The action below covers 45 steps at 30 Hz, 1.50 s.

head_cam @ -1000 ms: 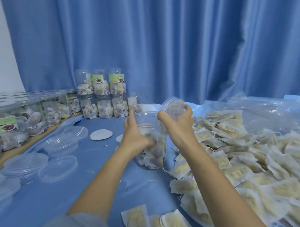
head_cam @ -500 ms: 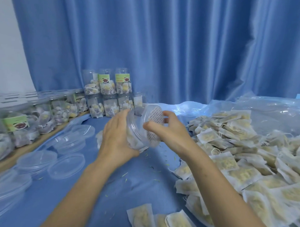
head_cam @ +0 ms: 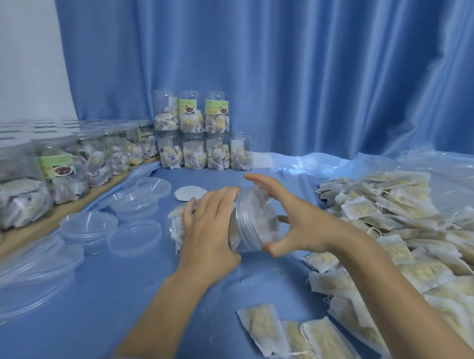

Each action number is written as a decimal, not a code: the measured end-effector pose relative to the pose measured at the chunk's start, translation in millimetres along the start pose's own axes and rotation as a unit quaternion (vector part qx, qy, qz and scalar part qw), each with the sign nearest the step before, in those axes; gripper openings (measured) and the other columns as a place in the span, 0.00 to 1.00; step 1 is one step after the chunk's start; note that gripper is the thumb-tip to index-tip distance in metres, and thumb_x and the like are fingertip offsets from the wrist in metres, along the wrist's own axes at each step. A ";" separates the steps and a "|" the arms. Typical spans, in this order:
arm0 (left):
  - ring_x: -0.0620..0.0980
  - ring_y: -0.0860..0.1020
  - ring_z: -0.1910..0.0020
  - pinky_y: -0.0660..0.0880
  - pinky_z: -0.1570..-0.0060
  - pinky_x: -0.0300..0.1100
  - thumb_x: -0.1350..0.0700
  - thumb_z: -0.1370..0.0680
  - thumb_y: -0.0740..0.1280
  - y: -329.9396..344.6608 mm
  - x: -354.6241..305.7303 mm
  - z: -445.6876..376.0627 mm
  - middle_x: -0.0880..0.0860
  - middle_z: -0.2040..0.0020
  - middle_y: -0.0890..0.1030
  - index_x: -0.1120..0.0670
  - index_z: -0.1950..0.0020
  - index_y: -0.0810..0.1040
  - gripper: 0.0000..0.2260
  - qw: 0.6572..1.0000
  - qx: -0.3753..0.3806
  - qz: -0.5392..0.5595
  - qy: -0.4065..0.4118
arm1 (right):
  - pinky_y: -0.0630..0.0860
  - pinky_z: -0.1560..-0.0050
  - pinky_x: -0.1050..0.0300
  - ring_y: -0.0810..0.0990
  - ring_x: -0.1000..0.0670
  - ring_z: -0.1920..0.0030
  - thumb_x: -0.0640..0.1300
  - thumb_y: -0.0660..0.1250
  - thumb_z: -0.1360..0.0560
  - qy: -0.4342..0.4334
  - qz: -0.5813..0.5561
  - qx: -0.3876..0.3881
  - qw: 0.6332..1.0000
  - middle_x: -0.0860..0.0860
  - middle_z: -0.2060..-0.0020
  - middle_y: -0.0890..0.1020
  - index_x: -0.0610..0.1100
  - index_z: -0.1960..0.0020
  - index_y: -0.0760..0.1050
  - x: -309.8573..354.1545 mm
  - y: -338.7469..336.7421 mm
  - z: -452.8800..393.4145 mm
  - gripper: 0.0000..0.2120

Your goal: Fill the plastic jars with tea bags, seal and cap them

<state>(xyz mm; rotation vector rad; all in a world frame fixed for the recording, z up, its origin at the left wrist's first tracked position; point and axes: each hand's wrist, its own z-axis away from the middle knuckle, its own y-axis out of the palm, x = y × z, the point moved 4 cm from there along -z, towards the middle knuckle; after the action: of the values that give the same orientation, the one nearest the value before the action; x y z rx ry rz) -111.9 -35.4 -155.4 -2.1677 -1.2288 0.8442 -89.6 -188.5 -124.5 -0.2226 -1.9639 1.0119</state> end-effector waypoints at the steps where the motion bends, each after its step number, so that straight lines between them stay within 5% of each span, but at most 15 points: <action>1: 0.47 0.63 0.32 0.50 0.29 0.50 0.61 0.43 0.73 -0.9 1.4 -0.1 0.46 0.34 0.69 0.52 0.29 0.64 0.43 1.000 -0.003 0.012 -0.005 | 0.69 0.42 0.71 0.64 0.64 0.35 0.36 0.74 0.40 -0.016 0.010 0.006 1.000 0.64 0.34 0.64 0.71 0.33 0.55 0.9 1.6 -0.6 0.49; 5: 0.45 0.63 0.32 0.49 0.28 0.50 0.61 0.43 0.74 -2.9 4.7 -1.2 0.44 0.34 0.68 0.49 0.30 0.64 0.43 0.999 -0.004 0.030 -0.012 | 0.59 0.41 0.81 0.55 0.68 0.29 0.32 0.73 0.41 -0.053 0.018 0.003 0.998 0.65 0.31 0.60 0.61 0.32 0.62 -0.3 5.9 -0.7 0.45; 9: 0.47 0.63 0.31 0.45 0.29 0.48 0.62 0.42 0.73 0.6 0.5 1.4 0.45 0.32 0.67 0.50 0.29 0.63 0.43 1.000 -0.007 -0.010 0.014 | 0.70 0.35 0.57 0.67 0.61 0.34 0.46 0.77 0.36 -0.010 -0.059 -0.038 0.997 0.68 0.36 0.68 0.69 0.36 0.66 -4.2 3.0 3.6 0.36; 11: 0.52 0.65 0.31 0.47 0.29 0.51 0.65 0.43 0.74 3.0 -2.0 3.5 0.48 0.32 0.69 0.53 0.29 0.65 0.43 0.999 -0.019 -0.037 0.025 | 0.78 0.43 0.52 0.74 0.55 0.39 0.60 0.74 0.36 0.070 -0.108 -0.094 0.987 0.56 0.36 0.72 0.73 0.36 0.62 -8.4 3.7 2.0 0.34; 14: 0.58 0.69 0.33 0.55 0.32 0.57 0.68 0.46 0.74 2.7 -3.9 5.6 0.52 0.34 0.72 0.57 0.31 0.69 0.43 0.995 -0.045 -0.078 0.032 | 0.83 0.61 0.51 0.83 0.48 0.54 0.67 0.71 0.41 0.177 -0.151 -0.092 0.968 0.49 0.41 0.76 0.66 0.30 0.60 -17.2 9.8 -1.7 0.42; 17: 0.59 0.71 0.34 0.56 0.33 0.59 0.68 0.47 0.74 2.6 -3.2 7.0 0.53 0.34 0.73 0.57 0.31 0.69 0.43 0.993 -0.056 -0.092 0.046 | 0.82 0.58 0.50 0.85 0.46 0.64 0.64 0.72 0.43 0.184 -0.163 -0.077 0.966 0.48 0.44 0.77 0.59 0.33 0.64 -19.2 12.1 -3.4 0.41; 22: 0.57 0.70 0.35 0.56 0.33 0.59 0.66 0.47 0.75 2.6 3.2 6.8 0.53 0.35 0.73 0.58 0.32 0.69 0.43 0.995 -0.067 -0.060 0.034 | 0.79 0.49 0.47 0.77 0.48 0.47 0.40 0.75 0.43 0.017 -0.068 -0.066 0.995 0.59 0.40 0.71 0.66 0.40 0.63 -6.8 18.7 -3.8 0.40; 25: 0.54 0.66 0.34 0.55 0.33 0.59 0.65 0.46 0.75 2.4 5.7 7.3 0.54 0.35 0.73 0.59 0.31 0.68 0.43 0.996 -0.074 -0.040 0.020 | 0.77 0.46 0.46 0.74 0.48 0.43 0.39 0.74 0.43 -0.046 -0.029 -0.056 0.997 0.62 0.40 0.69 0.65 0.39 0.63 -4.3 20.2 -3.8 0.40; 30: 0.58 0.70 0.33 0.55 0.32 0.59 0.65 0.46 0.76 4.0 -0.5 8.1 0.53 0.34 0.72 0.57 0.31 0.68 0.44 0.995 -0.063 -0.058 0.045 | 0.82 0.62 0.53 0.84 0.46 0.67 0.72 0.67 0.44 0.178 -0.142 -0.090 0.969 0.48 0.50 0.79 0.59 0.37 0.67 -20.3 18.8 -3.4 0.38; 32: 0.58 0.69 0.33 0.54 0.32 0.58 0.65 0.46 0.75 5.1 -2.1 7.9 0.53 0.33 0.72 0.57 0.30 0.68 0.43 0.995 -0.069 -0.052 0.047 | 0.82 0.64 0.53 0.85 0.45 0.64 0.78 0.61 0.44 0.226 -0.138 -0.077 0.961 0.47 0.51 0.80 0.55 0.35 0.67 -22.3 19.4 -1.1 0.44; 34: 0.58 0.68 0.32 0.52 0.31 0.57 0.65 0.44 0.75 4.5 0.1 7.4 0.54 0.33 0.72 0.58 0.30 0.67 0.43 0.996 -0.079 -0.034 0.030 | 0.80 0.58 0.59 0.81 0.55 0.49 0.76 0.64 0.44 0.167 -0.111 -0.067 0.978 0.59 0.43 0.75 0.64 0.29 0.58 -20.4 17.5 -2.6 0.47; 37: 0.57 0.67 0.31 0.49 0.31 0.56 0.60 0.43 0.78 4.1 2.9 7.2 0.54 0.32 0.71 0.59 0.29 0.67 0.43 0.996 -0.081 -0.025 0.016 | 0.72 0.41 0.63 0.66 0.70 0.38 0.56 0.80 0.44 0.027 -0.085 -0.029 0.996 0.78 0.42 0.62 0.74 0.32 0.54 -5.1 17.5 -0.7 0.50; 39: 0.56 0.68 0.32 0.48 0.31 0.57 0.61 0.43 0.77 4.5 2.4 7.4 0.53 0.33 0.72 0.59 0.30 0.68 0.42 0.996 -0.090 -0.020 0.009 | 0.73 0.39 0.55 0.68 0.66 0.39 0.48 0.81 0.43 -0.020 -0.026 -0.059 0.998 0.76 0.42 0.65 0.70 0.35 0.61 -2.4 16.8 -1.6 0.45; 42: 0.54 0.68 0.32 0.48 0.32 0.58 0.66 0.44 0.74 5.6 -1.3 7.6 0.51 0.34 0.73 0.57 0.31 0.70 0.40 0.994 -0.104 -0.032 0.015 | 0.77 0.44 0.54 0.76 0.57 0.46 0.52 0.81 0.44 0.013 -0.049 -0.145 0.988 0.61 0.44 0.75 0.70 0.38 0.65 -5.2 18.8 -0.1 0.41; 45: 0.50 0.66 0.33 0.47 0.32 0.55 0.68 0.43 0.71 4.6 1.6 7.1 0.50 0.34 0.74 0.56 0.32 0.71 0.39 0.991 -0.121 -0.048 0.030 | 0.79 0.50 0.54 0.79 0.56 0.54 0.56 0.81 0.45 0.044 -0.089 -0.174 0.980 0.60 0.50 0.77 0.72 0.41 0.65 -11.5 25.6 0.9 0.39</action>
<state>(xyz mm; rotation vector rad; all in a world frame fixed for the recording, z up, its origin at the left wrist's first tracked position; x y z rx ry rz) -113.8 -35.3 -163.8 -2.2812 -1.4574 0.6110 -89.1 -178.2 -150.5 -0.2731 -2.0278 0.5307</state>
